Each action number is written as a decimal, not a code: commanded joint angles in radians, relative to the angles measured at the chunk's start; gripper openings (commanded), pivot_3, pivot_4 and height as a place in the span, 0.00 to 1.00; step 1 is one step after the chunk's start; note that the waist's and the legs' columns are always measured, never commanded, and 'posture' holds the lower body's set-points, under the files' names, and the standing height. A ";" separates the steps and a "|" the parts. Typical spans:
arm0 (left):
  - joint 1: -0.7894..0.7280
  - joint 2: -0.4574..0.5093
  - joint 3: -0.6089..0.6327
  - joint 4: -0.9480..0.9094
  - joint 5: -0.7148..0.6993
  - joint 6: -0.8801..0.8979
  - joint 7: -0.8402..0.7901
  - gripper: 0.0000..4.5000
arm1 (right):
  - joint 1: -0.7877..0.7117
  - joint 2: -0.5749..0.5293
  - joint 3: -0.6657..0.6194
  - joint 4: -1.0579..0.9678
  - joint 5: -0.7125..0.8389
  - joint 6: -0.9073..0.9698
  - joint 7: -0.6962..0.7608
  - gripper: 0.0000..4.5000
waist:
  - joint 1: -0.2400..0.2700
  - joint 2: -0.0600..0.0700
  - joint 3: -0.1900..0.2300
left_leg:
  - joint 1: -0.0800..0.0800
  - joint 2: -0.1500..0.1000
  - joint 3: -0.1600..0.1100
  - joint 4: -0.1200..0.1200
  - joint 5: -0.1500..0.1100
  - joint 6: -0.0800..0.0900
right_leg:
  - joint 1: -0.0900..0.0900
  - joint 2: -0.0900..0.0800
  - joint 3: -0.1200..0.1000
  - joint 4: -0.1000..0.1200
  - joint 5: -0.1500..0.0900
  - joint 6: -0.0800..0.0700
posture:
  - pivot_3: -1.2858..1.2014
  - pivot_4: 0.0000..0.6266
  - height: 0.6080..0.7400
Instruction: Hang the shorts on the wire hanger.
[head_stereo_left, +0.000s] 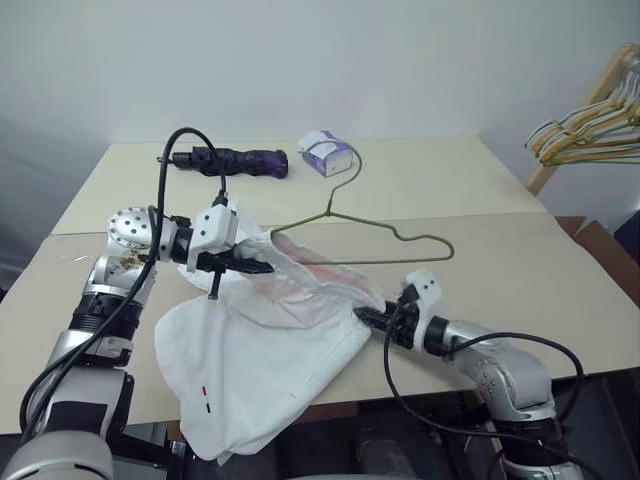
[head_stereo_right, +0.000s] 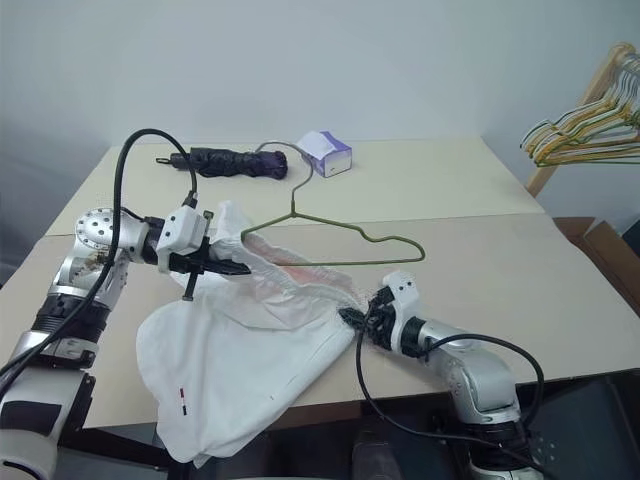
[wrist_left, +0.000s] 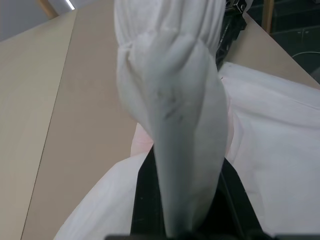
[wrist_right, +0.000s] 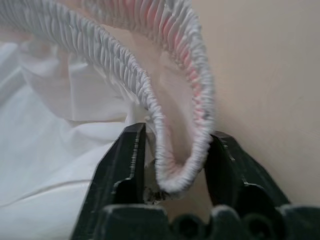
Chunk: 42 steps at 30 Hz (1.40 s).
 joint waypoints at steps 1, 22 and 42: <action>0.006 0.017 0.034 -0.017 0.013 -0.022 0.010 0.00 | -0.023 -0.031 -0.057 -0.019 0.045 0.005 0.008 0.18 | 0.000 0.000 0.000 | 0.000 0.000 0.000 0.000 0.000 0.000 | 0.000 0.000 0.000 0.000 0.000 0.000 | 0.50 0.01 1.00; 0.047 0.064 0.034 0.122 0.125 -0.189 0.031 0.00 | -0.132 -0.353 -0.099 0.055 0.170 0.037 0.229 0.00 | 0.006 0.000 -0.001 | 0.000 0.000 0.000 0.000 0.000 0.000 | 0.000 0.000 0.000 -0.001 0.000 0.000 | 0.50 0.00 1.00; -0.010 -0.019 -0.007 0.180 0.266 -0.192 0.193 0.00 | -0.123 -0.412 0.014 -0.185 0.119 -0.077 0.281 0.00 | 0.018 -0.001 -0.001 | 0.000 0.000 0.001 0.000 0.000 0.000 | 0.000 -0.001 0.000 -0.001 0.000 0.000 | 0.50 0.00 1.00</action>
